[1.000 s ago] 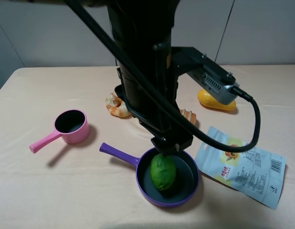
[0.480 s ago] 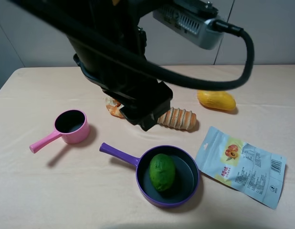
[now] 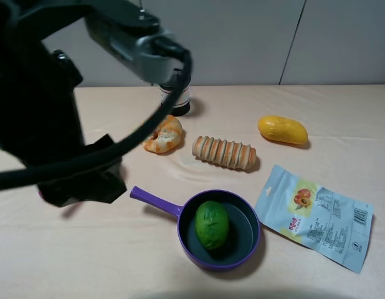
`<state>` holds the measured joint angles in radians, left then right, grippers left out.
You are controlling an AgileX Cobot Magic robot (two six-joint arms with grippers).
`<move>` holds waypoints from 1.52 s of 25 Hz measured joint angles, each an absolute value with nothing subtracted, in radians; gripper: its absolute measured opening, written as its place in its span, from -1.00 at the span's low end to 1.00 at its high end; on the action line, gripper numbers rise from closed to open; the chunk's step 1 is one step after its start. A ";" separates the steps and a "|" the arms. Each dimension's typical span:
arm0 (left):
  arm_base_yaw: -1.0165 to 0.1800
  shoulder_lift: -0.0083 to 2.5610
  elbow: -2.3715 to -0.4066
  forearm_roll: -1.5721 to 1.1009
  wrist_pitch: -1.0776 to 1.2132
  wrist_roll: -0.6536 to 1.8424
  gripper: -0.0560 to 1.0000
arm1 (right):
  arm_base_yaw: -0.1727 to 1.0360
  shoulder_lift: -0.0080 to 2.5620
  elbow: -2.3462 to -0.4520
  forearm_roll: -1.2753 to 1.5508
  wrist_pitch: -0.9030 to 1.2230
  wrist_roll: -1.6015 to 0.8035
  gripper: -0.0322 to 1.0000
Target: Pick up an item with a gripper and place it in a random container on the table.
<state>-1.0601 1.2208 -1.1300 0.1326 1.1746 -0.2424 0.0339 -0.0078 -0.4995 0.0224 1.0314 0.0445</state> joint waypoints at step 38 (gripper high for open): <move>-0.336 0.213 -0.581 0.145 1.153 -0.110 0.78 | 0.034 -0.008 -0.499 0.022 1.031 0.044 0.41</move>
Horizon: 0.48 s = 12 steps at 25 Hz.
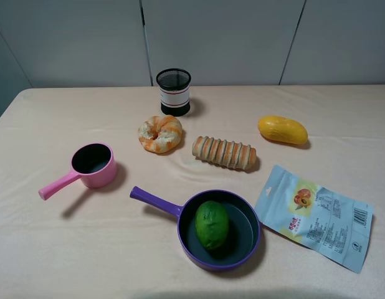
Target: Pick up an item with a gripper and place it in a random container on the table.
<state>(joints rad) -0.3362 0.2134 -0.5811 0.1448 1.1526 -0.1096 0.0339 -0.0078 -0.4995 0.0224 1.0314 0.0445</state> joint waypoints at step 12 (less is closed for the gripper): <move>-0.127 0.174 -0.496 0.097 1.070 -0.084 0.78 | 0.034 -0.008 -0.499 0.022 1.031 0.044 0.41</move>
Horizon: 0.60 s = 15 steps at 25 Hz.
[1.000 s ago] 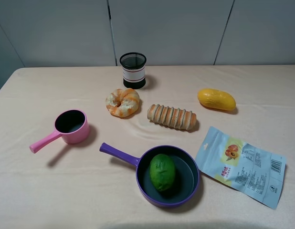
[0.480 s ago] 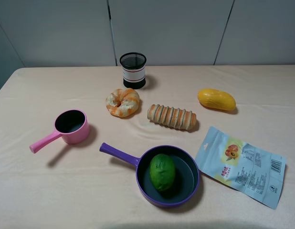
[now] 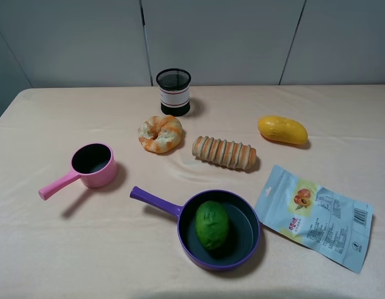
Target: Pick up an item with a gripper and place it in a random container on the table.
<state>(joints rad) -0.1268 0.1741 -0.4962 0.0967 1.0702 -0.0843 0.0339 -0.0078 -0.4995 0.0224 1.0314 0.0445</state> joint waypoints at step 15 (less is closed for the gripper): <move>-0.048 -0.003 -0.496 0.055 1.056 0.000 0.78 | 0.034 -0.008 -0.499 0.022 1.031 0.044 0.41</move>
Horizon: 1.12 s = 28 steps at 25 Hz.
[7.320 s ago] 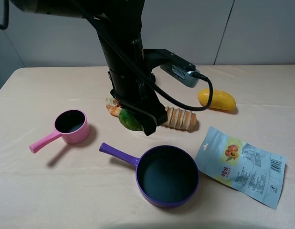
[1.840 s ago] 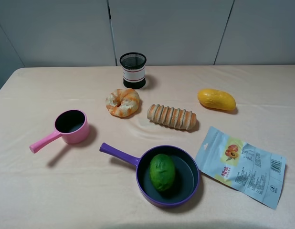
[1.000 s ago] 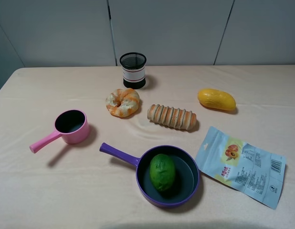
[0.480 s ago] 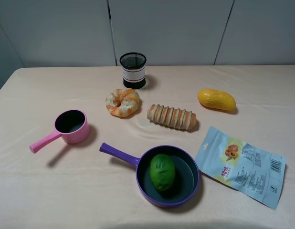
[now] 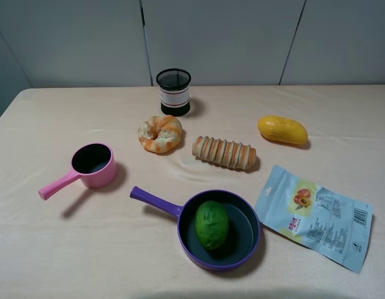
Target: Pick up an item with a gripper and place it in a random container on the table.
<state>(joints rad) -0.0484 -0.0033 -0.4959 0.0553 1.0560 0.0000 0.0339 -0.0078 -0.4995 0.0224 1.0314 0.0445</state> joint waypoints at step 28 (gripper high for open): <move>-0.048 -0.003 -0.495 0.055 1.056 0.000 0.78 | 0.034 -0.008 -0.499 0.022 1.031 0.044 0.41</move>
<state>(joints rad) -0.0484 -0.0033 -0.4951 0.0553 1.0560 0.0000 0.0339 -0.0078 -0.4995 0.0224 1.0314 0.0445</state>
